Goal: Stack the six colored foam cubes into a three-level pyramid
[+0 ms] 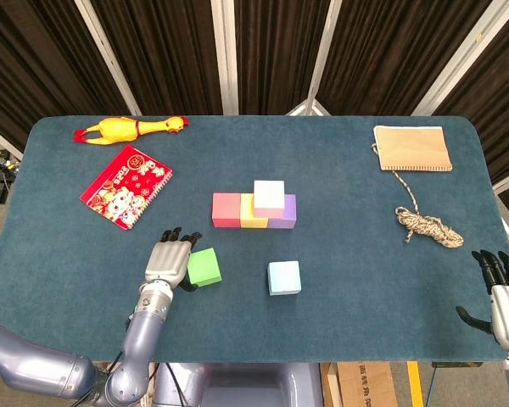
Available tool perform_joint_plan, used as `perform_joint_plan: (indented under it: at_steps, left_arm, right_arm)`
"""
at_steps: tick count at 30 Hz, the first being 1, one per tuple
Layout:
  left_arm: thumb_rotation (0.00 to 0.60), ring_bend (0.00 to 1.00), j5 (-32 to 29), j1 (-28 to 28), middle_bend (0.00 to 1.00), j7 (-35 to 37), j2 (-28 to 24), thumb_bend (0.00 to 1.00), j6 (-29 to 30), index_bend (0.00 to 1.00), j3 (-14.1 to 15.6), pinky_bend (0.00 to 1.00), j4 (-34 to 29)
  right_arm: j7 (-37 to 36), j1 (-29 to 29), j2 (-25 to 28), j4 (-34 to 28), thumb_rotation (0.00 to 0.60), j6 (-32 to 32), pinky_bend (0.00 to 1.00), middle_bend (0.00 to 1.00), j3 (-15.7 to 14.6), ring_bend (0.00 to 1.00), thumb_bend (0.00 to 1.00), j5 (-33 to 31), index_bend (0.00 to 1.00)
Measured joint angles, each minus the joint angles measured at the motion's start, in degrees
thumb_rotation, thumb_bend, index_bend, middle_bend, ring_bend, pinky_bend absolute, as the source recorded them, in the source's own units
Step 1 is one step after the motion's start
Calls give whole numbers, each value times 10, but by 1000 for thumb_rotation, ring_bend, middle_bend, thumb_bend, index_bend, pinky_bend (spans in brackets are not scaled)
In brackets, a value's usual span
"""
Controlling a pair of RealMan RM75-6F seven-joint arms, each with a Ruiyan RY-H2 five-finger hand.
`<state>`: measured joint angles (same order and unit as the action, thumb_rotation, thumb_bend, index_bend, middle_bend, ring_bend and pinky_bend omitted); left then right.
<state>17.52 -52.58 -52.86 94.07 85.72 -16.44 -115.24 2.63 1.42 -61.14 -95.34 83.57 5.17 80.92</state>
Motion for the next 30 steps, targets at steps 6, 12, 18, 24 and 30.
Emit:
perform_joint_plan:
  at_steps: [6, 12, 18, 24, 30]
  left_arm:
    - [600, 0, 2, -2, 226, -3, 11, 61, 12, 159, -1, 0, 7]
    - [600, 0, 10, -2, 237, 0, 26, 77, 17, 167, 0, 0, 21]
    - [600, 0, 14, -2, 245, -2, 40, 87, 21, 170, 1, 0, 35]
    - [600, 0, 20, 1, 247, -3, 48, 91, 18, 174, 4, 0, 45]
    - [600, 0, 29, 2, 261, -6, 54, 92, 17, 179, 7, 0, 54]
  right_arm:
    - [-3, -1, 1, -1, 600, 4, 0, 138, 0, 21, 192, -1, 127]
    - [-6, 0, 2, -1, 600, 1, 0, 138, -1, 22, 192, -1, 127]
    - [-15, 0, 3, 2, 600, 1, 0, 138, 0, 21, 193, -5, 127]
    - [-20, 0, 3, 2, 600, 1, 0, 138, 1, 21, 193, -8, 127]
    - [-22, 1, 2, 2, 600, -1, 0, 138, 2, 21, 192, -10, 127]
